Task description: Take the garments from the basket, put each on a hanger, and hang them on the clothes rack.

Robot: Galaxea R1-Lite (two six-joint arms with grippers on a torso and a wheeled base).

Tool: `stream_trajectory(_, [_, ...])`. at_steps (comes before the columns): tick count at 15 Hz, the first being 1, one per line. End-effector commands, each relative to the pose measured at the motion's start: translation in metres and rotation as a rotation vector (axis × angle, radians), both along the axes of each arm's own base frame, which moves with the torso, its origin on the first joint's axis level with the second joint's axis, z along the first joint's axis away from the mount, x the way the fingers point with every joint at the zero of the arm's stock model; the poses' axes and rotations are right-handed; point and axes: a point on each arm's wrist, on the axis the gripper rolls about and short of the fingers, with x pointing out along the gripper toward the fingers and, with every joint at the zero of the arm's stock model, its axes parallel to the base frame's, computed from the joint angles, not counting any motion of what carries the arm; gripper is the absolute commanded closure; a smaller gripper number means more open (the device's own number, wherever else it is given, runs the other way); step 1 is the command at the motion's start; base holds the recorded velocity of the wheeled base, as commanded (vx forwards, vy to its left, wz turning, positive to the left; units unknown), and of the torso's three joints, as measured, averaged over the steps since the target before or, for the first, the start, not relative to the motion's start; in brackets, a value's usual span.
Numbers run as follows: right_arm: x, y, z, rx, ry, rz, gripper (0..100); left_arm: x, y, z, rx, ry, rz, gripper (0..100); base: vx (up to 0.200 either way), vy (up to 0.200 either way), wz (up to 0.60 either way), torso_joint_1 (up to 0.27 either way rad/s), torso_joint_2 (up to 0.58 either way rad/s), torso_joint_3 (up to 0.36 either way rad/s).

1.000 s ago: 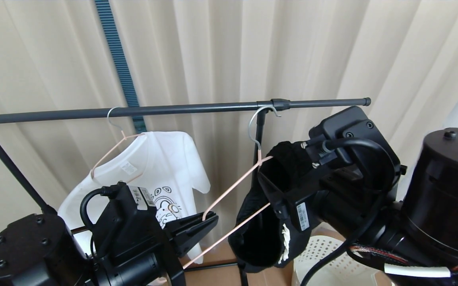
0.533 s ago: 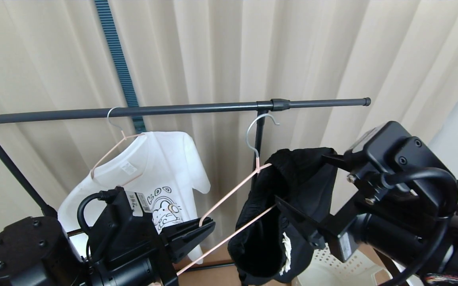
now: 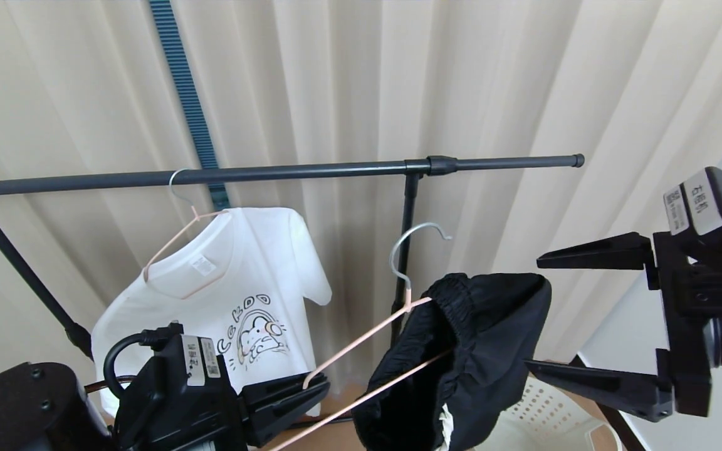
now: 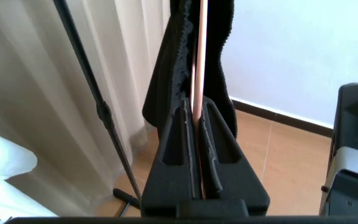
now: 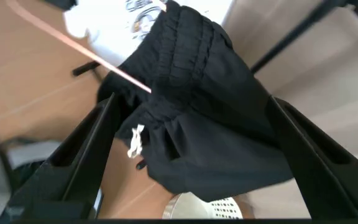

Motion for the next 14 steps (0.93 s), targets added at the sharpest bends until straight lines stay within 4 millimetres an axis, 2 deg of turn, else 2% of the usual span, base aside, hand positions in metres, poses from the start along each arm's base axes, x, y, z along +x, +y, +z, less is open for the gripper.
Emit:
stream_trajectory(1, [0.032, -0.005, 0.009, -0.056, 0.057, 0.063, 0, -0.005, 0.003, -0.005, 0.014, 0.015, -0.018, 100, 0.0, 0.0, 0.0, 0.0, 0.0, 0.0])
stream_trajectory(2, [0.049, -0.006, 0.005, -0.142, 0.061, 0.097, 0, -0.007, 0.004, -0.007, 0.026, 0.021, -0.05, 100, 0.0, 0.0, 0.0, 0.0, 0.0, 0.0])
stream_trajectory(3, [0.058, -0.007, 0.002, -0.198, 0.068, 0.138, 0, -0.008, 0.005, -0.009, 0.039, 0.015, -0.057, 100, 0.0, 0.0, 0.0, 0.0, 0.0, 0.0])
stream_trajectory(4, [0.065, -0.004, -0.002, -0.195, 0.128, 0.253, 0, -0.009, 0.006, -0.009, 0.042, 0.012, -0.058, 100, 0.0, 0.0, 0.0, 0.0, 0.0, 0.0])
stream_trajectory(7, [0.084, 0.007, -0.024, -0.146, 0.229, 0.41, 0, -0.009, 0.005, -0.009, 0.041, 0.011, -0.064, 100, 0.0, 0.0, 0.0, 0.0, 0.0, 0.0])
stream_trajectory(9, [0.088, 0.011, -0.03, -0.072, 0.267, 0.471, 0, -0.009, 0.005, -0.009, 0.041, 0.011, -0.064, 100, 0.0, 0.0, 0.0, 0.0, 0.0, 0.0])
stream_trajectory(14, [0.099, 0.021, -0.043, -0.076, 0.297, 0.485, 0, -0.009, 0.005, -0.01, 0.037, 0.006, -0.064, 100, 0.0, 0.0, 0.0, 0.0, 0.0, 0.0])
